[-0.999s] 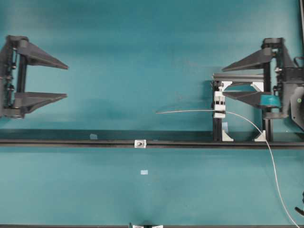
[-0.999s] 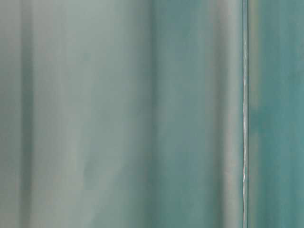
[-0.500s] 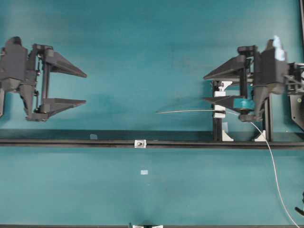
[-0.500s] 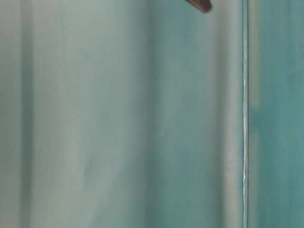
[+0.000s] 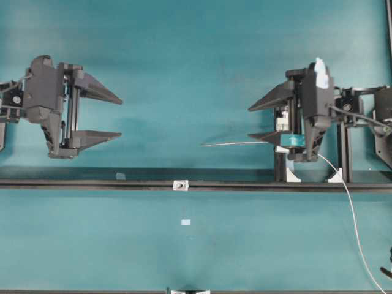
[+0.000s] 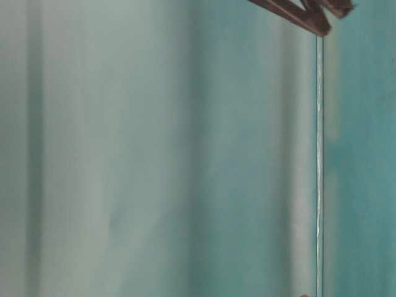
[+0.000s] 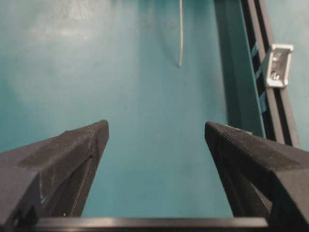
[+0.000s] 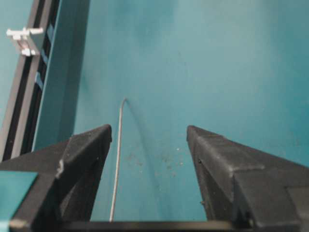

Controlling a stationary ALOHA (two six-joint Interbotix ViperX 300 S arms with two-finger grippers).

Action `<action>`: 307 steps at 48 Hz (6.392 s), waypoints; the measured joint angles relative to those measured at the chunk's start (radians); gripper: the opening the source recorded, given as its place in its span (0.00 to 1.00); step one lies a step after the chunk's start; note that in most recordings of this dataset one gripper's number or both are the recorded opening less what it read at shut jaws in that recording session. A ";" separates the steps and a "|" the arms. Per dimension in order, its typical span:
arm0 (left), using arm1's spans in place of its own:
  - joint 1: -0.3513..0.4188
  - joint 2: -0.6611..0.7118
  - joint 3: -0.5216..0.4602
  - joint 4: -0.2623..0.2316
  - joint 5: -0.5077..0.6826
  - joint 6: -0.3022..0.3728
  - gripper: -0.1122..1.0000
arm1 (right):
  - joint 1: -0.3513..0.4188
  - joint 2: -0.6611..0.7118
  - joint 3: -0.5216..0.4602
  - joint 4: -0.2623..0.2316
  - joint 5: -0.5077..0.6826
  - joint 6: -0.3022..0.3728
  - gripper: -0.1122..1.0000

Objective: Insert the wire through the hole in the metal fitting marked with a red label. (retake)
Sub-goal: 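Move the right gripper down over the grey wire near the clamp, then close the right gripper on the wire end and lift it, then carry the wire with the right gripper toward the long black rail, then align the wire tip with the red-ringed hole in the white bracket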

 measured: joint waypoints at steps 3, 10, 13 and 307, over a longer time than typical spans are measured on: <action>0.002 0.008 -0.002 0.000 -0.002 0.000 0.70 | 0.003 0.021 -0.009 0.000 -0.002 0.002 0.75; 0.002 0.020 -0.006 0.000 -0.003 0.000 0.70 | 0.008 0.069 -0.025 0.000 -0.002 0.002 0.75; 0.002 0.021 -0.006 0.000 -0.003 0.000 0.70 | 0.008 0.086 -0.031 0.000 0.000 0.002 0.75; -0.244 0.716 -0.103 -0.029 -0.861 -0.123 0.69 | 0.534 0.518 -0.080 0.612 -0.816 -0.330 0.12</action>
